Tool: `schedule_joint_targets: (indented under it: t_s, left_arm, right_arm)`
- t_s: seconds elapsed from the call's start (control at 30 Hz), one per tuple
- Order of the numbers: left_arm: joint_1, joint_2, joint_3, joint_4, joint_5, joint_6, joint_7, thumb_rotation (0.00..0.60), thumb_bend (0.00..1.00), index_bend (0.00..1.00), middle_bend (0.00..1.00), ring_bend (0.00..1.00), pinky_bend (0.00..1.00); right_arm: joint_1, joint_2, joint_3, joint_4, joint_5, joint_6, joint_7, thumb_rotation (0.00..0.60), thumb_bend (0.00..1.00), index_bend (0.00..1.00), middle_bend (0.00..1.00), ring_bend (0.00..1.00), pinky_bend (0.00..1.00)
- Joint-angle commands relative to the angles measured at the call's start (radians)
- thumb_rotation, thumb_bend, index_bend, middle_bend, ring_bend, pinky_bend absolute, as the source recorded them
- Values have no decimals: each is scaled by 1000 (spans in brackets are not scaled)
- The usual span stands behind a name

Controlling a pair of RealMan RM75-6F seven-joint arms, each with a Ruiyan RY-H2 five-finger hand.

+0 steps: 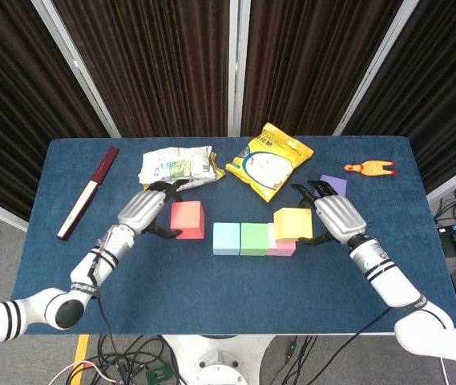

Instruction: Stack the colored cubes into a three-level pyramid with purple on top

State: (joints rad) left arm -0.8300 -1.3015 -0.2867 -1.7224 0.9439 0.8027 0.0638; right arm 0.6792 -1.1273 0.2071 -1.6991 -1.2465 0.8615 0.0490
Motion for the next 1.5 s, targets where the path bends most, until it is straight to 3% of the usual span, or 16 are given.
schedule_joint_targets:
  t_s: [0.03,0.33,0.6,0.97,1.5]
  left_arm:
    - [-30,-15,-7,-8,-46,-9,26,600,222,23,558,125,90]
    - [-88,-88,-16,5,-181,56,79,600,221,18,568,135,90]
    - [-99,-128,11,7,-186,113,139,600,221,17,576,146,89]
    - [-63,-78,30,-41,-146,139,129,600,222,17,576,146,88]
    - [-48,-68,39,-37,-125,128,104,600,221,17,576,146,88]
  right_arm:
    - [2,-2,-1,-3,4,1,-5,600,85,0,438,20,0]
    - [3,-11,-4,-8,6,9,6,600,84,0,441,20,0]
    - [10,-6,-5,-7,11,-13,34,600,85,0,443,20,0]
    - [61,17,0,-31,20,-91,33,600,85,0,443,20,0]
    - [143,33,2,-55,144,-161,-76,600,85,0,438,20,0]
